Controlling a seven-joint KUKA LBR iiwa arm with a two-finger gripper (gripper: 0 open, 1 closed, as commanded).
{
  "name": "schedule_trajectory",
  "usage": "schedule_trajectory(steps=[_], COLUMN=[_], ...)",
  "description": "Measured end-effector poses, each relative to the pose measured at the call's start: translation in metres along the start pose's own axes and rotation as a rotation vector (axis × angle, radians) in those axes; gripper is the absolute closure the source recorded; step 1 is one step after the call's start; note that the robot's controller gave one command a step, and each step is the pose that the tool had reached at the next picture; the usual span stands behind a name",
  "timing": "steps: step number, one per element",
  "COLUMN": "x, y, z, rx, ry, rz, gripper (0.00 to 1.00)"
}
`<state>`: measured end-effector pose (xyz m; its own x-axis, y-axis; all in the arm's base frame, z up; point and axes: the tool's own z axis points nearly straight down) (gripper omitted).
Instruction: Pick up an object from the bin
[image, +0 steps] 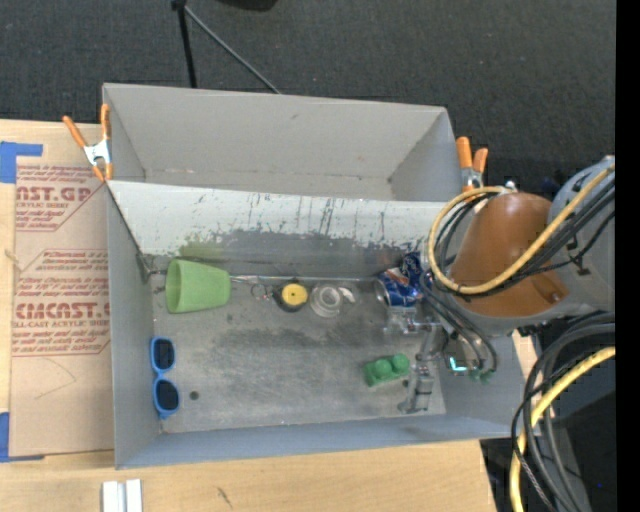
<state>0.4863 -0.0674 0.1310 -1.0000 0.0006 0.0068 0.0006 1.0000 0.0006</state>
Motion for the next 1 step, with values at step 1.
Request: schedule_trajectory(steps=[1], x=[-0.0297], y=[-0.0019], z=[0.0644], rx=[0.0], ry=[-0.003], rz=[-0.098], gripper=[0.0])
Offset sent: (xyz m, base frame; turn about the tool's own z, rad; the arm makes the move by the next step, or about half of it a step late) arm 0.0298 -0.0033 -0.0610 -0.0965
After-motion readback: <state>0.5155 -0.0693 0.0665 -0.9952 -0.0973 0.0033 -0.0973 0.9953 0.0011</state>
